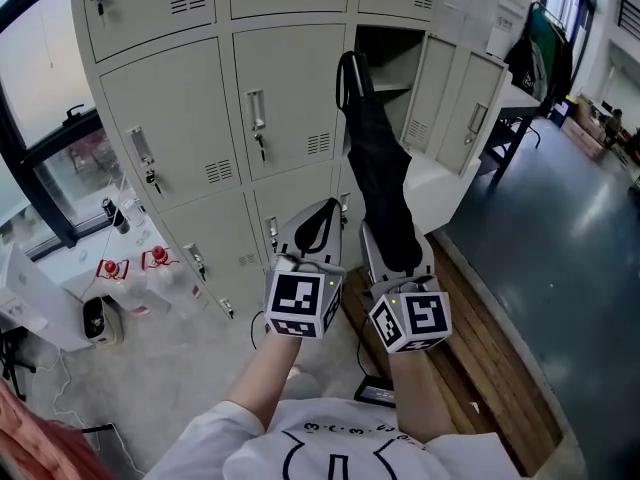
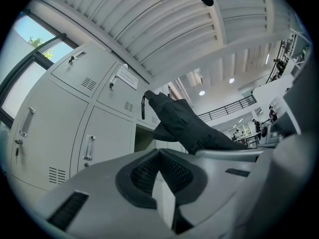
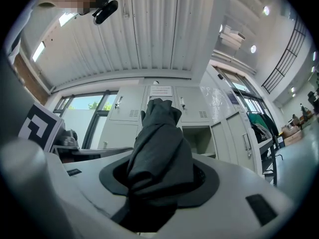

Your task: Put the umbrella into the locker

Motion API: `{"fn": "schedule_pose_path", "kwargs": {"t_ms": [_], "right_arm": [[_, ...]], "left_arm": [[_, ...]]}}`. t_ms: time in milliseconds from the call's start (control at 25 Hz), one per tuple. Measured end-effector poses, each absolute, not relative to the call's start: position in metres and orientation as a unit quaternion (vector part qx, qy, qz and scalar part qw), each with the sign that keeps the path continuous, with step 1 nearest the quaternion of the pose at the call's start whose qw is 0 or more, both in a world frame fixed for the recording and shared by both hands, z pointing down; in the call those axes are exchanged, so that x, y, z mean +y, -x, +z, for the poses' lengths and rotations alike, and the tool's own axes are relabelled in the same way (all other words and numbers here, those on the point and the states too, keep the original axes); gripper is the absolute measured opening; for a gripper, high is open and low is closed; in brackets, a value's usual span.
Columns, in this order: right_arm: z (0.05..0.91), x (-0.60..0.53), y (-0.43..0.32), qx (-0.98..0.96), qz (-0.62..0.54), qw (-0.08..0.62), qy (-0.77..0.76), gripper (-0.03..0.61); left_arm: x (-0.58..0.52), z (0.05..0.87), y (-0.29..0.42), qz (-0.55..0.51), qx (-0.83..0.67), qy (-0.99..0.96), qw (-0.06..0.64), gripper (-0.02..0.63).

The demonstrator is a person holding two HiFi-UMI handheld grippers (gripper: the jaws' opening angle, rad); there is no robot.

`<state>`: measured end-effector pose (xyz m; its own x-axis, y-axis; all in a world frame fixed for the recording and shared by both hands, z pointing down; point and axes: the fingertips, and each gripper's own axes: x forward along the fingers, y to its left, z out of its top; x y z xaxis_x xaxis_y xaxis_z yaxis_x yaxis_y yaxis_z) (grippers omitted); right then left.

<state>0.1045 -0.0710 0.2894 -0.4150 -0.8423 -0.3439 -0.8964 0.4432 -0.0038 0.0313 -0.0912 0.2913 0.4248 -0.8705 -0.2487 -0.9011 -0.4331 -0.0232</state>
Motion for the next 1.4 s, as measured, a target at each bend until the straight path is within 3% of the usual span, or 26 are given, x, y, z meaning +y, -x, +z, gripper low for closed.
{"fn": "schedule_pose_path", "kwargs": {"t_ms": [1400], "right_arm": [[0.302,-0.369,-0.183,0.805,0.042,0.040,0.591,0.210]], "left_arm": [[-0.370,0.270,-0.092,0.096,0.458,0.878,0.101,0.003]]}}
